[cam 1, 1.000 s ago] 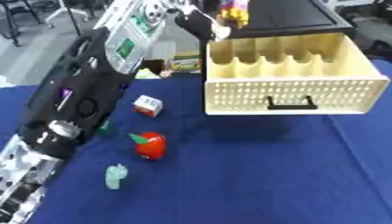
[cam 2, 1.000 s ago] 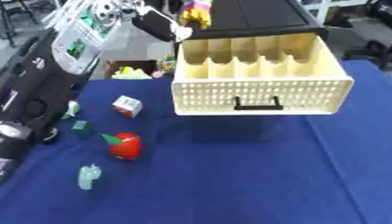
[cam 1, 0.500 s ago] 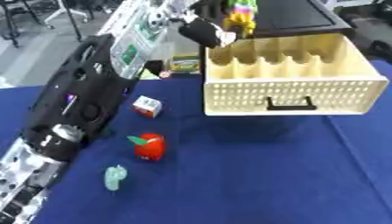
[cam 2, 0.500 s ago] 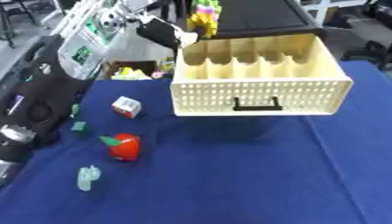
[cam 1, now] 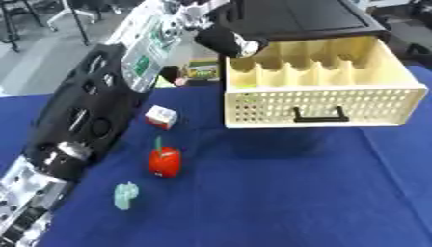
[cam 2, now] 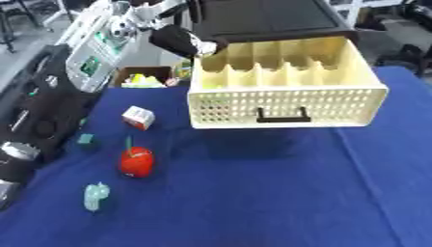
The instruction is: Pick up objects from table and place into drawer.
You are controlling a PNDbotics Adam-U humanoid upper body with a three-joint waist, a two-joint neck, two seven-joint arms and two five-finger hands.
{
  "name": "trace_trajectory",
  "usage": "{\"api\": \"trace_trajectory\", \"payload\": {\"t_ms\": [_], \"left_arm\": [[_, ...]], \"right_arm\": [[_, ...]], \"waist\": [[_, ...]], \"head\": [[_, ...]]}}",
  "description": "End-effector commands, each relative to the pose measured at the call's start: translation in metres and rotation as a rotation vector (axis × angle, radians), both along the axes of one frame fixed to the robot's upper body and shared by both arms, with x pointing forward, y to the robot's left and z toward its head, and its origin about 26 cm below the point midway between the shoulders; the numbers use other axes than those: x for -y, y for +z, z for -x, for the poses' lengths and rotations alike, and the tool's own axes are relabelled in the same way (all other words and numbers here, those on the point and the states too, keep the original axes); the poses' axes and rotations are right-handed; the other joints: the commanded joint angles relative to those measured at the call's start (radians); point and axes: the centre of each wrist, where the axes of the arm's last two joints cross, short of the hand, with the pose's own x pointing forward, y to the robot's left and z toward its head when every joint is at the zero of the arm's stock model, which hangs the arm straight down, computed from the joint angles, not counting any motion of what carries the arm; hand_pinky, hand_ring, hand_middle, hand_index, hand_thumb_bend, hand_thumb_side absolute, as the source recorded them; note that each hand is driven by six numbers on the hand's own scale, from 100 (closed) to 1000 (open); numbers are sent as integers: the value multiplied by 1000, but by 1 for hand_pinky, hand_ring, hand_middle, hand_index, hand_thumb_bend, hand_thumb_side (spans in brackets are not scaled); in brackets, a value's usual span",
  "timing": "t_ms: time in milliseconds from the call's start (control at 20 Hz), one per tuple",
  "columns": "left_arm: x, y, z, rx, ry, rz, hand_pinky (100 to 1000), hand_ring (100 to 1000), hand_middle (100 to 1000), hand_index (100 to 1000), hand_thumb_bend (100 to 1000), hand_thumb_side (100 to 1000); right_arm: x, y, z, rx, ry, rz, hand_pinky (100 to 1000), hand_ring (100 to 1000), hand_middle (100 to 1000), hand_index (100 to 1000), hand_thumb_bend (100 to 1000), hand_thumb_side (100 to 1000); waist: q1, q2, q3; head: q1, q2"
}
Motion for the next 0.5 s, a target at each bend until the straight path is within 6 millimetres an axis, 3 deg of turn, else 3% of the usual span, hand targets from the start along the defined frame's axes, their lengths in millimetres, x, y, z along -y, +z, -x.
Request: {"api": "trace_trajectory", "payload": {"t_ms": [50, 300, 500], "left_arm": [[-12, 21, 8, 61, 4, 64, 461, 598, 575, 980, 299, 494], [-34, 41, 25, 132, 12, 254, 425, 536, 507, 847, 181, 472], [-59, 54, 43, 193, 32, 420, 392, 503, 476, 794, 115, 526]], "right_arm": [[1, 8, 5, 31, -10, 9, 490, 455, 407, 704, 341, 843], [3, 7, 6, 30, -18, 16, 491, 456, 407, 704, 341, 845], [6, 6, 6, 24, -30, 29, 490, 459, 411, 707, 337, 862]], "waist": [[-9, -18, 3], [-17, -21, 18], [-27, -25, 34]], "head": [[-3, 6], [-5, 23], [-13, 31]]}}
